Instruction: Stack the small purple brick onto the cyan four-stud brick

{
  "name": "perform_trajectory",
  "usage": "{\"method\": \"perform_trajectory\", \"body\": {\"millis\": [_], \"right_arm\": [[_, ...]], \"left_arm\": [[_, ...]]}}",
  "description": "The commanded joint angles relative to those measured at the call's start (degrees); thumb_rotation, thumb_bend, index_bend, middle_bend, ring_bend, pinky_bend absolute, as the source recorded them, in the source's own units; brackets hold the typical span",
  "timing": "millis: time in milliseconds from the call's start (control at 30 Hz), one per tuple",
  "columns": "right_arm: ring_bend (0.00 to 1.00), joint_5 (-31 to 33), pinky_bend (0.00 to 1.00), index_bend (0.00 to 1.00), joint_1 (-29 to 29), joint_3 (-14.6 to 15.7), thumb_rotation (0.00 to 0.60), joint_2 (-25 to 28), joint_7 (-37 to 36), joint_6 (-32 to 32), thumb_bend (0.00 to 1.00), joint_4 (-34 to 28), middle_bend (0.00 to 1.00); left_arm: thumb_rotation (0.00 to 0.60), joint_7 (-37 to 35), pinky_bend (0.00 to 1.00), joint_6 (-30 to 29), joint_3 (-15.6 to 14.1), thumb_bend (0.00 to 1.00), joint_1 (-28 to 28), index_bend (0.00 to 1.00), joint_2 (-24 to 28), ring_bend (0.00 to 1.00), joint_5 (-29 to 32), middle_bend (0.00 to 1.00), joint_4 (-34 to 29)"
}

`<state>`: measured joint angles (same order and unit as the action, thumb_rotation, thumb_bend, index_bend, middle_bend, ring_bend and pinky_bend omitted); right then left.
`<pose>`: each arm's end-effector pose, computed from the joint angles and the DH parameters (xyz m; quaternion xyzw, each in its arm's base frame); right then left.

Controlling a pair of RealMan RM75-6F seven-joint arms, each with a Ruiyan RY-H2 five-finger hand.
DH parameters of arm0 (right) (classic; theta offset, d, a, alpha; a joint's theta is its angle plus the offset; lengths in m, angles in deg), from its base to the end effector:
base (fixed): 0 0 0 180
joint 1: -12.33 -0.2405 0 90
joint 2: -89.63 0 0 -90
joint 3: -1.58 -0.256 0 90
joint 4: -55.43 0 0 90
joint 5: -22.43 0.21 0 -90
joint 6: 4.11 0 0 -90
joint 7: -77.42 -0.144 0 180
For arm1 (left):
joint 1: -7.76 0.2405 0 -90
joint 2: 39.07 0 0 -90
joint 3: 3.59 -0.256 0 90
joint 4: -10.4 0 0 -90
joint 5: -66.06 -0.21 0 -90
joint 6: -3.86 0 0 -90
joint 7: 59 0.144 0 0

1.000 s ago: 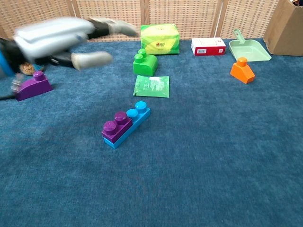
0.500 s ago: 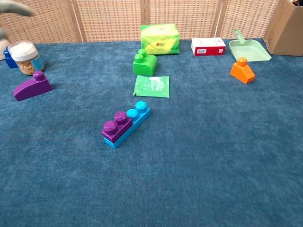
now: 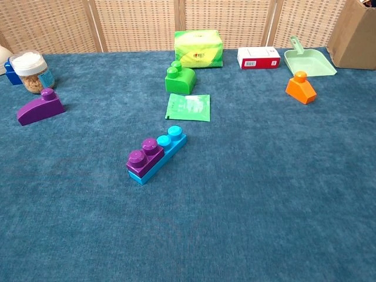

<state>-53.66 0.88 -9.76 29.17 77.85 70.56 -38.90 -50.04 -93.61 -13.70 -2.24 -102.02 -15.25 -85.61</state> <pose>-0.3003 -0.2458 0.1838 0.5741 -0.3977 0.3890 0.6008 -0.3035 0.1603 0.1667 -0.6103 -0.3426 -0.3506 0.6223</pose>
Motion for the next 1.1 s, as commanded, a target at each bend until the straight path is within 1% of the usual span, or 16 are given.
{"method": "perform_trajectory", "body": {"millis": [33, 100, 333, 500, 867, 1100], "right_arm": [[0.0, -0.6, 0.08, 0.32, -0.1, 0.6, 0.6, -0.3, 0.3, 0.1, 0.18, -0.1, 0.18], [0.0, -1.1, 0.08, 0.32, -0.1, 1.0, 0.6, -0.4, 0.5, 0.3, 0.18, -0.1, 0.18], [0.0, -2.7, 0.08, 0.32, -0.1, 1.7, 0.6, -0.2, -0.3, 1.1, 0.18, -0.2, 0.18], [0.0, -3.4, 0.08, 0.32, 0.3, 2.3, 0.6, 0.2, -0.9, 1.7, 0.18, -0.6, 0.18], [0.0, -3.3, 0.08, 0.32, 0.6, 2.8, 0.6, 0.6, -0.2, 2.6, 0.18, -1.6, 0.18], [0.0, -2.1, 0.08, 0.32, 0.3, 2.8, 0.6, 0.1, 0.6, 2.0, 0.18, -1.3, 0.18]], "left_arm": [[0.0, 0.4, 0.0, -2.3, -0.3, 0.28, 3.8, 0.11, -1.3, 0.0, 0.0, 0.0, 1.4], [0.0, 0.1, 0.0, -3.3, 0.0, 0.28, 5.4, 0.11, -2.0, 0.0, -0.3, 0.0, 2.1], [0.0, -1.0, 0.0, -2.6, 1.5, 0.28, 7.1, 0.11, -2.7, 0.0, -1.6, 0.0, 2.6], [0.0, -0.6, 0.0, -1.4, 3.0, 0.28, 7.2, 0.13, -2.9, 0.0, -2.4, 0.0, 1.6], [0.0, -1.3, 0.0, 1.7, 6.2, 0.28, 7.2, 0.13, -3.7, 0.0, -2.8, 0.0, 1.6], [0.0, -0.8, 0.0, 3.4, 7.7, 0.28, 7.0, 0.13, -4.1, 0.0, -2.6, 0.0, 1.5]]}}
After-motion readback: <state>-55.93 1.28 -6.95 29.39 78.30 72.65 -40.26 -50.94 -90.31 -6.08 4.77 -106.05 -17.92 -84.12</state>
